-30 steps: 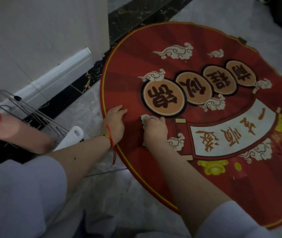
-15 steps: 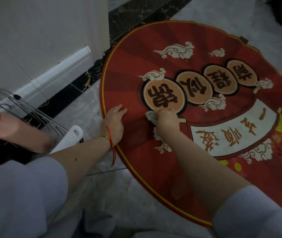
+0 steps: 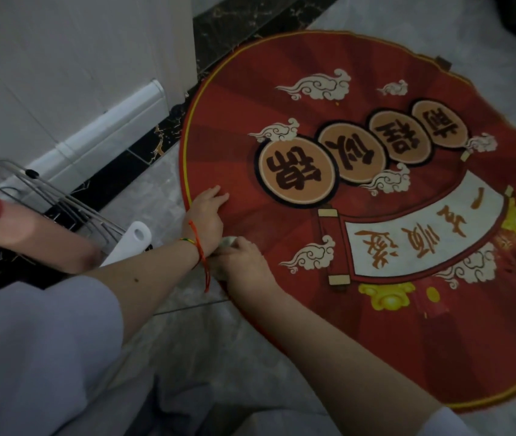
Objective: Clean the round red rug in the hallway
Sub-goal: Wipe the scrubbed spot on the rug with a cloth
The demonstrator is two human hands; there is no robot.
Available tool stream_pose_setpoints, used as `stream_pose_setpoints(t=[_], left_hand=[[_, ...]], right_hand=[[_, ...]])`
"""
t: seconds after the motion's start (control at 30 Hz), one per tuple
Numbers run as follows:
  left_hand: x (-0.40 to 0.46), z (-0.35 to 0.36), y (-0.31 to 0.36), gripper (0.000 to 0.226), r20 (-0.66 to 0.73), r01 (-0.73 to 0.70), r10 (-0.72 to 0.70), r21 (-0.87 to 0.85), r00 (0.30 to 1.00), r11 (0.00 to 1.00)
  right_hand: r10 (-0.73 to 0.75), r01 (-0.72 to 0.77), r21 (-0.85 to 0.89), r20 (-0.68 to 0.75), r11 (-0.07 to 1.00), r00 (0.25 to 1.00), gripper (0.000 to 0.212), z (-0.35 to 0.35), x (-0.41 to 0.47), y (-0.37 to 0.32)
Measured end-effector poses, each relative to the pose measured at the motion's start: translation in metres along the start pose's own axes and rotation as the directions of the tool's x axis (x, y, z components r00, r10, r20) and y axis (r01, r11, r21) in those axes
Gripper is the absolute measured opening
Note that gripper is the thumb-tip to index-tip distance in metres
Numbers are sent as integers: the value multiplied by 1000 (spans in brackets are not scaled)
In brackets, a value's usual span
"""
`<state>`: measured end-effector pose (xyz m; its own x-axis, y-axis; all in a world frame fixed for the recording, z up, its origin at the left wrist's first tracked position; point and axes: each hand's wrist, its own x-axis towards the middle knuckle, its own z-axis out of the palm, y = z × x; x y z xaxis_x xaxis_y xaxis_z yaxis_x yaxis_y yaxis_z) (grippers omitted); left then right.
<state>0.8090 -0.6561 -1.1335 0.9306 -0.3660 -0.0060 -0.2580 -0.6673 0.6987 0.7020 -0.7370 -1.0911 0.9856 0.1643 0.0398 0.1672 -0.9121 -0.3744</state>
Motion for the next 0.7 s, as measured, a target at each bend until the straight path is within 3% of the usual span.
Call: stream_pose_setpoints(t=[0.03,0.07,0.17,0.23,0.3,0.43,0.53,0.7], left_hand=[[0,0,0,48,18,-3,3,2,1000,1000],[1,-1,-1,45,38,-9,9,2,999,1000],[3,0,-4,44,67,1,0,-25,998,1000],[3,2,-5,45,55,16,-15,-20,998,1000],[2,4,-5,46,33,13,-13,-9,999,1000],[-3,6,-5,50,-6,-8,8,-6,1000,1000],[-3,6,-4,49,-5,2,-2,5,1000,1000],[-1,4,-3,50,26,3,-3,-2,1000,1000]], right_hand=[[-16,17,-49,4,999,1000,27,-9,1,5],[59,-52,-94,77,994,995,32,-22,4,14],[315,-313,-91,-1,945,949,27,-45,20,62],[409,-381,-222,92,897,908,34,-42,29,82],[455,-409,-223,224,885,862,48,-37,30,82],[398,-353,-259,147,899,906,59,-14,21,82],[401,-346,-282,172,895,900,59,-19,26,82],[383,-306,-326,204,894,901,36,-26,28,56]])
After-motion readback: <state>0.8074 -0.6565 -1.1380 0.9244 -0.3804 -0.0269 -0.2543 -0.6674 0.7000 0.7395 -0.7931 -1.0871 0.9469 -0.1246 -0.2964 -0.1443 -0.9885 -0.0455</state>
